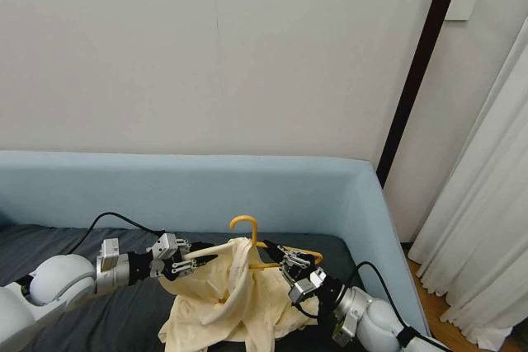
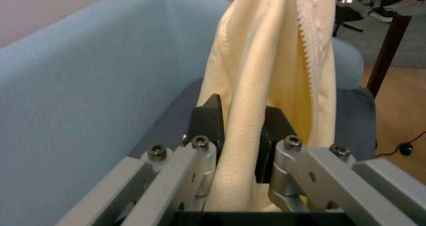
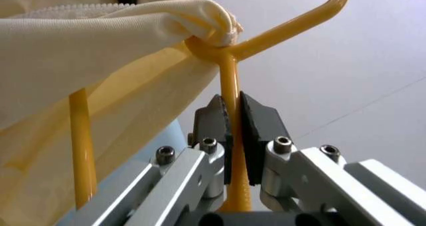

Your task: Pick up the clothes from the sofa and hang them on the clothes hanger.

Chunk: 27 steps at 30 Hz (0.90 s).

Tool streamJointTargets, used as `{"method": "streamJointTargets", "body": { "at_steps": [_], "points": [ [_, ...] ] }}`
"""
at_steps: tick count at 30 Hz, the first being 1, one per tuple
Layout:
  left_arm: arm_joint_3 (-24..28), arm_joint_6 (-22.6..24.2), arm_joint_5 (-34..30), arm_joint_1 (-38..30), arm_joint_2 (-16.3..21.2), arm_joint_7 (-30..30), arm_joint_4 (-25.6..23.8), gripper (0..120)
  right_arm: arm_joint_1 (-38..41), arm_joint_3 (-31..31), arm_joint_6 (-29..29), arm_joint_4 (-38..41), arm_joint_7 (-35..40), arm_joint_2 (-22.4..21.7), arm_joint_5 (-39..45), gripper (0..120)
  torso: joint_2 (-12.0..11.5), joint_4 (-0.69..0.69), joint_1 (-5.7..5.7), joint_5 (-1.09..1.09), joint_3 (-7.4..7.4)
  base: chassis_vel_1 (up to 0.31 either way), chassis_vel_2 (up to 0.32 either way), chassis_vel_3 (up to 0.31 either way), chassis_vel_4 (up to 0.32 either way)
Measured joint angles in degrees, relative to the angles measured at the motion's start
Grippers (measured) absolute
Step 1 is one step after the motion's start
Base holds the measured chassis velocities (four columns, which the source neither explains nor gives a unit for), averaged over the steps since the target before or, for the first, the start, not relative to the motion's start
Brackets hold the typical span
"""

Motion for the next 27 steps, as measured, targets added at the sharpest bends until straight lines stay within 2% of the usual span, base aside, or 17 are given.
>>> {"method": "streamJointTargets", "body": {
  "at_steps": [13, 16, 18, 20, 25, 27],
  "points": [
    [-0.34, -0.6, 0.0, 1.1, -0.97, 1.65, 1.26, 8, -0.88, -0.03, -0.27, 0.08, -1.67, -0.38, 3.19, 5, 0.01, -0.01, 0.0, 0.0, 0.0, 0.0, 0.0, 0.0, 0.0],
    [-0.8, -0.72, 0.01, 1.24, -0.96, 1.59, 1.74, 8, -1.28, 0.19, -0.75, 0.57, -1.92, -0.61, 4.66, 12, 0.01, -0.01, 0.0, 0.01, 0.0, 0.0, 0.0, 0.0, 0.0],
    [-1.4, -0.75, -0.01, 1.29, -0.94, 1.16, 2.07, 6, -1.79, 0.22, -1.43, 1.13, -1.97, -1.0, 6.58, 21, 0.0, -0.01, 0.0, 0.0, 0.0, 0.0, 0.0, 0.0, 0.0],
    [-1.58, -0.76, 0.0, 1.3, -0.96, 1.07, 2.19, 6, -1.97, 0.22, -1.62, 1.48, -1.98, -1.11, 7.24, 23, 0.0, -0.01, 0.0, 0.01, 0.0, 0.0, 0.0, 0.0, 0.0],
    [-3.31, -1.11, -0.34, 1.89, -1.29, 0.61, 3.96, 6, -4.34, 1.11, -3.35, 4.95, -2.01, -3.09, 12.59, 48, 0.01, -0.01, 0.0, 0.0, 0.0, 0.0, 0.0, 0.0, 0.0],
    [-3.59, -1.27, -0.33, 2.2, -1.29, 0.67, 4.17, 6, -4.95, 1.42, -3.48, 5.52, -2.02, -3.46, 13.18, 51, 0.0, -0.01, 0.0, 0.0, 0.0, 0.0, 0.0, 0.0, 0.0]
  ]
}}
